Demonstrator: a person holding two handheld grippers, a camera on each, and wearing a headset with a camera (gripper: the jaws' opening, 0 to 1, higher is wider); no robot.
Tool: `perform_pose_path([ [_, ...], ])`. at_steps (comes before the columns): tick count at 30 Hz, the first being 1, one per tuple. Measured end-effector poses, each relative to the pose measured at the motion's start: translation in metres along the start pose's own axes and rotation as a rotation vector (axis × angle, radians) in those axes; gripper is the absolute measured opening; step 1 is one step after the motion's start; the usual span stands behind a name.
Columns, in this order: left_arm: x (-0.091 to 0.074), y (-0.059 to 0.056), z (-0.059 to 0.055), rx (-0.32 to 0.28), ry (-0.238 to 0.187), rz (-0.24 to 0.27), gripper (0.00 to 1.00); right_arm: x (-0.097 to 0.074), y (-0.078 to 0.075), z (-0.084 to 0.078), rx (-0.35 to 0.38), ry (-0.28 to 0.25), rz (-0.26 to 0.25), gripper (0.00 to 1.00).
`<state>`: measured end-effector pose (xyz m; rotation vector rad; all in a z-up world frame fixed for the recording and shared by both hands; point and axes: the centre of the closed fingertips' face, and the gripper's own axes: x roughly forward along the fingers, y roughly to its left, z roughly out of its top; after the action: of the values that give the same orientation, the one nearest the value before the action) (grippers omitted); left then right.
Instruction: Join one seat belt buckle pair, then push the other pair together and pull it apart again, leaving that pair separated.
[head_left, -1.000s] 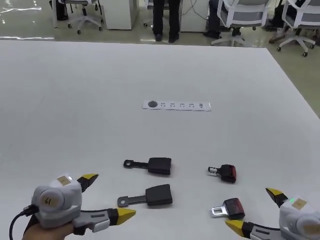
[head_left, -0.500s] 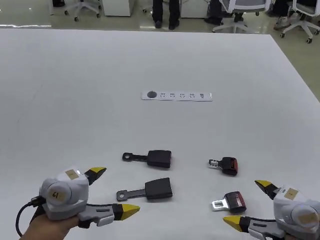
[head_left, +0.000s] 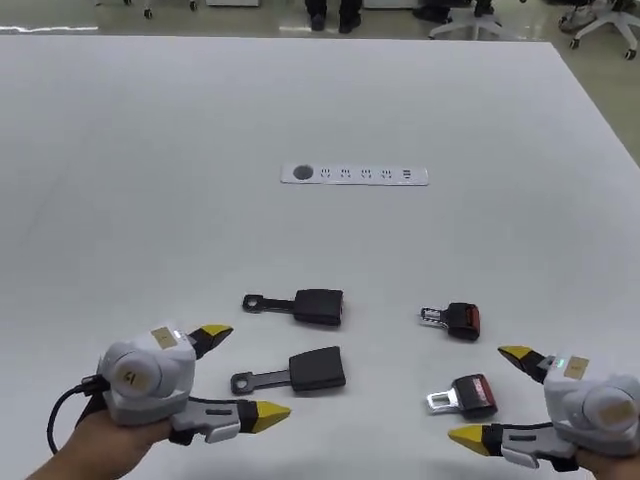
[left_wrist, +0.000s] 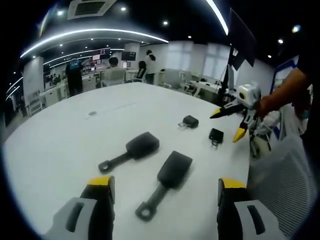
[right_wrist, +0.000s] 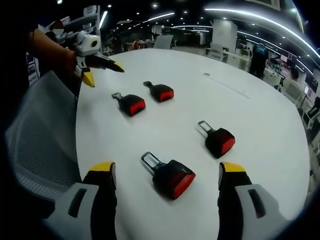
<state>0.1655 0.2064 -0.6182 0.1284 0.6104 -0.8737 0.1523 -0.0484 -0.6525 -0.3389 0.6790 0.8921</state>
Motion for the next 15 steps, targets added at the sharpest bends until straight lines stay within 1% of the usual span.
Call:
perform_pose_path([
  [3,0.005,-0.003,-0.003,0.045,0.033,-0.024,0.85,0.002,0.001,-0.001,-0.003,0.008,0.028,0.83],
  [4,0.006,-0.004,-0.003,0.05,0.037,-0.03,0.84,0.003,0.001,-0.001,-0.004,0.01,0.033,0.83],
  [5,0.007,-0.005,-0.006,0.058,0.045,-0.043,0.83,0.004,0.0,-0.002,-0.006,0.015,0.045,0.82],
  [7,0.011,-0.005,-0.007,0.075,0.064,-0.051,0.82,0.007,-0.001,-0.002,-0.009,0.016,0.066,0.82],
  [8,0.013,-0.004,-0.008,0.075,0.066,-0.054,0.82,0.008,-0.002,-0.003,-0.014,0.018,0.071,0.82],
  [10,0.016,-0.003,-0.01,0.071,0.069,-0.065,0.81,0.011,-0.002,-0.003,-0.019,0.03,0.099,0.81],
  [13,0.021,-0.002,-0.012,0.081,0.076,-0.076,0.78,0.014,-0.003,-0.007,-0.036,0.044,0.131,0.8],
  [15,0.025,-0.005,-0.011,0.081,0.084,-0.084,0.78,0.017,-0.002,-0.008,-0.052,0.056,0.149,0.78],
])
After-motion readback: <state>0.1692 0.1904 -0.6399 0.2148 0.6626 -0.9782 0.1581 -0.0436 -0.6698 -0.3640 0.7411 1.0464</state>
